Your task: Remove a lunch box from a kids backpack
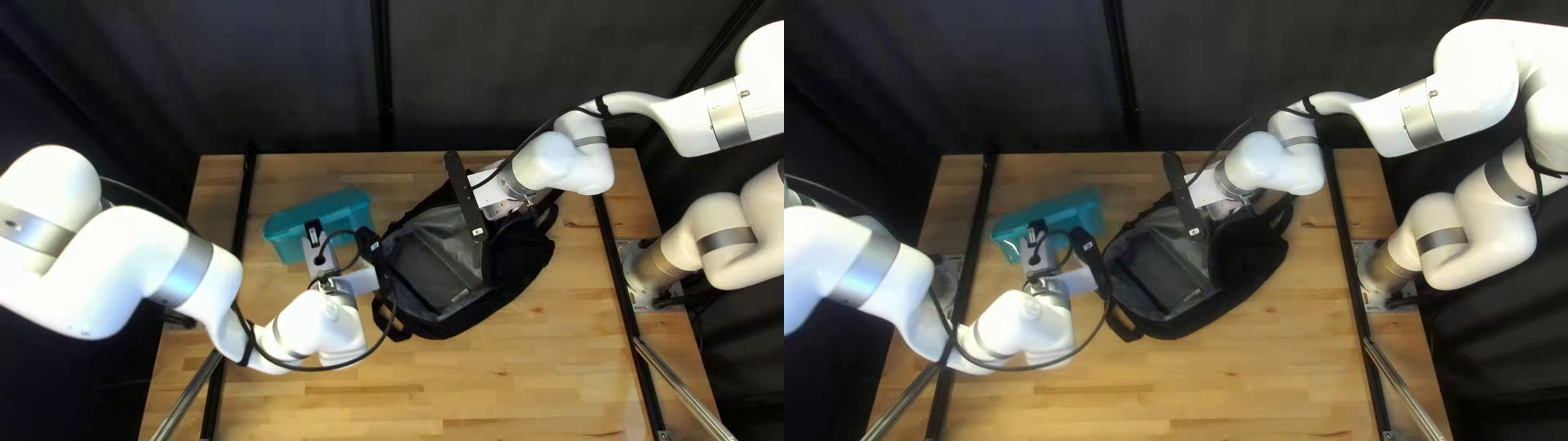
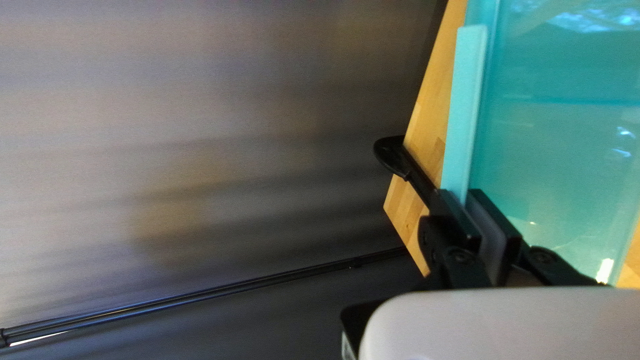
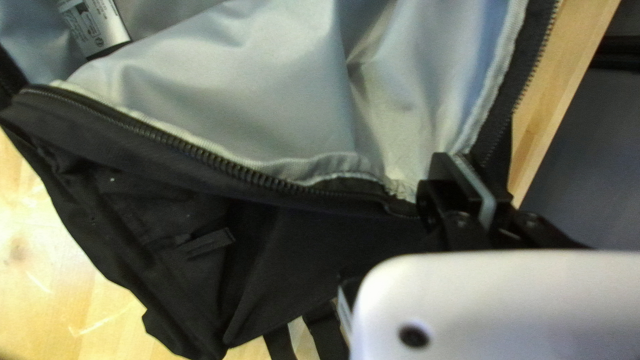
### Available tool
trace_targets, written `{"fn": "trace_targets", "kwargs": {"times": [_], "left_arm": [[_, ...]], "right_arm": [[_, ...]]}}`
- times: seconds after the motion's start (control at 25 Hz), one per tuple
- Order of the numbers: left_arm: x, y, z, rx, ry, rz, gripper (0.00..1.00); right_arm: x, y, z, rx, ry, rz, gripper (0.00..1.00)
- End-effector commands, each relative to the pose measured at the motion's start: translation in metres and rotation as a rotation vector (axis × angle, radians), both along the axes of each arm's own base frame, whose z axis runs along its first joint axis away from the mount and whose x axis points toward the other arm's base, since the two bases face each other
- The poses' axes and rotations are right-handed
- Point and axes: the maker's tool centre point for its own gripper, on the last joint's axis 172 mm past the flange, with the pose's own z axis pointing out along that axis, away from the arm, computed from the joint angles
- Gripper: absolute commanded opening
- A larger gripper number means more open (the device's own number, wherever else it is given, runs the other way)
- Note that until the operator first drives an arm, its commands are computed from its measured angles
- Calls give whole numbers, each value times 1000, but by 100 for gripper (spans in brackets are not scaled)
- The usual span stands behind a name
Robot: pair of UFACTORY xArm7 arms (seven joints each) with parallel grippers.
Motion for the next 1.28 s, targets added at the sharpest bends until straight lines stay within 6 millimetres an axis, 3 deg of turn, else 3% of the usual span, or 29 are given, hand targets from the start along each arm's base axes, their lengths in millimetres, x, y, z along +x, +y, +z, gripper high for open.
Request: {"fn": "trace_targets", "kwargs": {"times": [0.04, 0.4, 0.64, 0.8, 1.28], "left_arm": [[-5, -3, -11, -1, 7, 7, 0], [-12, -19, -26, -22, 5, 7, 0], [-14, -38, -49, -89, -5, -15, 0], [-12, -40, -60, -144, -15, -36, 0], [-19, -39, -98, -576, -112, -137, 0]], "right_arm": [[0, 0, 0, 0, 0, 0, 0], [0, 0, 0, 0, 0, 0, 0], [0, 0, 0, 0, 0, 0, 0], [0, 0, 0, 0, 0, 0, 0], [0, 0, 0, 0, 0, 0, 0]]}}
